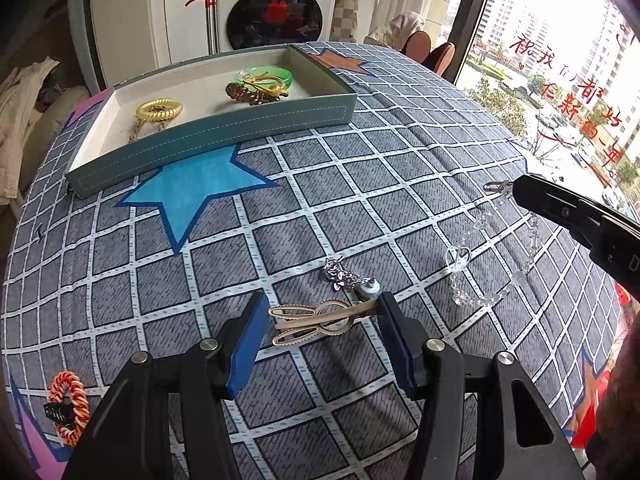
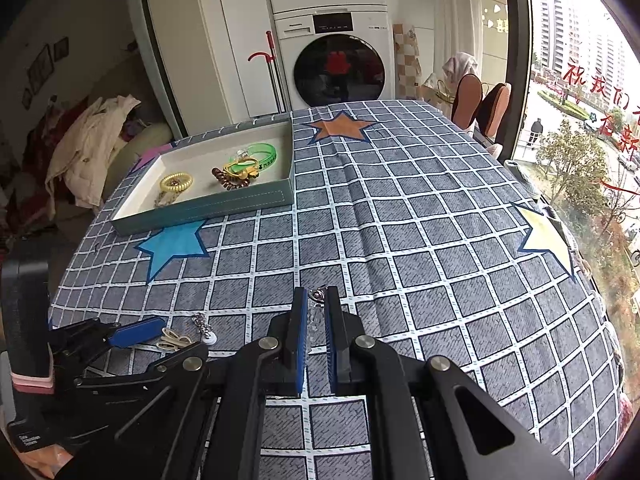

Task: Organize jewelry
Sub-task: 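Grasp the beige bunny-ear hair clip with the left tool while the right tool holds the silver chain, then carry the hair clip and silver chain into the tray and open both tools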

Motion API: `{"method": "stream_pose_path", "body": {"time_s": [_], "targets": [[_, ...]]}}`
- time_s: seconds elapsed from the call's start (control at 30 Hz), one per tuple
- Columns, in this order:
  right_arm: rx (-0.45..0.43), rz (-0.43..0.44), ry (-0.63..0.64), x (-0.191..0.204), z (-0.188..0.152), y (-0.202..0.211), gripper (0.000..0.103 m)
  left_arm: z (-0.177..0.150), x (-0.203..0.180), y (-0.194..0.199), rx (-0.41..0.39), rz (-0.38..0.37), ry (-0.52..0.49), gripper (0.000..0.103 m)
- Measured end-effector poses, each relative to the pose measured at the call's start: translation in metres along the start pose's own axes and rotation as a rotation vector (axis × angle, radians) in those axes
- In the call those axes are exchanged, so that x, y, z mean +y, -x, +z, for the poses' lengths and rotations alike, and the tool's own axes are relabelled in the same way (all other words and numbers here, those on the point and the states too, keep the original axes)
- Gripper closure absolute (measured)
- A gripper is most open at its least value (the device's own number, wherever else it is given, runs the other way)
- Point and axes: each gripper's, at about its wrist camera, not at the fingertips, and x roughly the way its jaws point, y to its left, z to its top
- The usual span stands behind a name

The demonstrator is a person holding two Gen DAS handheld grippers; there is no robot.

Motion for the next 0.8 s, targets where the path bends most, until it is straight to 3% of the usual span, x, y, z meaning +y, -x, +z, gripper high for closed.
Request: {"method": "stream_pose_path", "body": {"time_s": [0.43,0.8], "targets": [[0.006,0.107,0.008,0.028,0.030,-0.008,0.094,0.024,0.038,0.047,-0.095,0.015,0.032,0.029],[-0.014,0.199,0.082,0.078,0.103,-0.031,0.094,0.080,0.088,0.074,-0.180,0.082,0.063,0.029]]}}
